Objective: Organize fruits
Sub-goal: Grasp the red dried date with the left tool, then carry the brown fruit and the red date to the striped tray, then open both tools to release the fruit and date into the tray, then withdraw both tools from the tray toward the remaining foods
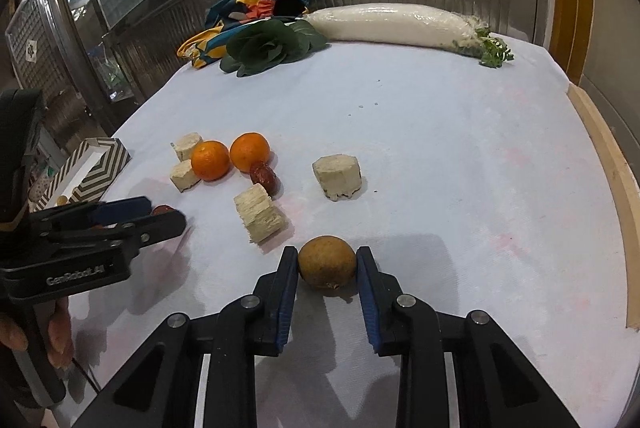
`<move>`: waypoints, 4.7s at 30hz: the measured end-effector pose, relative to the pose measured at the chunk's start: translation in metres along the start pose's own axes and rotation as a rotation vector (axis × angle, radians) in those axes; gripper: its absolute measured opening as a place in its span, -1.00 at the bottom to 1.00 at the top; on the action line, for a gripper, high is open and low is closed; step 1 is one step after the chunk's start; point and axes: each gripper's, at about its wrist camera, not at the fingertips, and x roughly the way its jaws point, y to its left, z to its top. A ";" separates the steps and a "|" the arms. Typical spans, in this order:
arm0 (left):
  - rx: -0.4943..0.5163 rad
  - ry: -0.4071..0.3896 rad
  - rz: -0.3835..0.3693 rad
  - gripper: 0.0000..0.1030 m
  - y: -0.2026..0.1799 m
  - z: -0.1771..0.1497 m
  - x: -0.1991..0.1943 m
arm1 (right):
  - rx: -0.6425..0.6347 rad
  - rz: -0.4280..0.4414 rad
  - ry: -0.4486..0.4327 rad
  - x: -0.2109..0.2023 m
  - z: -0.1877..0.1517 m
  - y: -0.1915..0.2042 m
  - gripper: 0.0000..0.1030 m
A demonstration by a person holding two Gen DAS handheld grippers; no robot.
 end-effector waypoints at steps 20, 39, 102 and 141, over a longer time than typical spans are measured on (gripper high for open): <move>0.014 -0.041 -0.082 -0.47 0.025 -0.022 -0.038 | -0.001 0.013 -0.042 -0.023 -0.010 0.023 -0.45; 0.055 -0.121 -0.068 -0.47 0.055 -0.058 -0.103 | -0.057 0.093 -0.066 -0.041 -0.023 0.100 -0.45; -0.281 0.007 0.142 -0.48 0.278 -0.062 -0.086 | -0.484 0.285 0.121 0.087 0.030 0.364 -0.45; -0.197 -0.067 0.026 0.12 0.165 -0.060 -0.119 | -0.193 0.200 -0.046 -0.015 -0.001 0.202 -0.34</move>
